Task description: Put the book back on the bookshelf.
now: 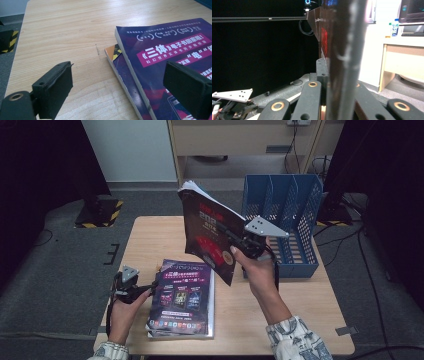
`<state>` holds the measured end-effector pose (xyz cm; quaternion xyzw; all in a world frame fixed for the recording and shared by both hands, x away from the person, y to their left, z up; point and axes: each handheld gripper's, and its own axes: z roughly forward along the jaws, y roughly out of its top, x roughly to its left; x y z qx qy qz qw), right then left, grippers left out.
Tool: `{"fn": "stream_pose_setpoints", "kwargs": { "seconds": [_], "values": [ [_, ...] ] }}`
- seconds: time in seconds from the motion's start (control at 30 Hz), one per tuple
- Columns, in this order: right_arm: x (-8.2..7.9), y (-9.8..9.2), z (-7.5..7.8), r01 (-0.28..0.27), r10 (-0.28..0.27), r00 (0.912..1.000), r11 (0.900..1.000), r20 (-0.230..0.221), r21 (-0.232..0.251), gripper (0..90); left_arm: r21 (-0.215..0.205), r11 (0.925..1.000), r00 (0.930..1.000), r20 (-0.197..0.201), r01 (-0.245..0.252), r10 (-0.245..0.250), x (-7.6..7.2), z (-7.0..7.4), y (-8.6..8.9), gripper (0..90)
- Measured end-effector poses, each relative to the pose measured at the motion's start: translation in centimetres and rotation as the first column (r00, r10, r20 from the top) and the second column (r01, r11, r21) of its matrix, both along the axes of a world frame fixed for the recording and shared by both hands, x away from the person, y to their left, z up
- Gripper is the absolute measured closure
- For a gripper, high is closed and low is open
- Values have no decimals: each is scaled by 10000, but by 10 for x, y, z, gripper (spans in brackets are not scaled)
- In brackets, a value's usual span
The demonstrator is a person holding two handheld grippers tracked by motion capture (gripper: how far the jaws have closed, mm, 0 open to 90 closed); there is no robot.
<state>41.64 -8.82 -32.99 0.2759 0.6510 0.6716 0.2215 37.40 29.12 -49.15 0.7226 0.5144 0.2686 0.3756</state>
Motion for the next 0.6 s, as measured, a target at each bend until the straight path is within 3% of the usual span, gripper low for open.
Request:
{"fn": "stream_pose_setpoints", "kwargs": {
  "seconds": [0.3, 0.43, 0.6],
  "values": [
    [8, -10, 14, 437, -440, 9988, 9989, -193, -151, 871, 15, 10000, 10000, 13, -48, 48, 0, 0, 0, 85],
    [9, -8, 25, 454, -457, 9989, 9982, -65, -395, 870, 49, 10000, 9999, 96, -72, 71, -1, 1, 1, 85],
    [9, -5, 38, 525, -523, 9986, 9981, 54, -320, 871, 34, 10000, 9999, 95, -69, 69, -1, 1, 2, 85]
  ]
}}
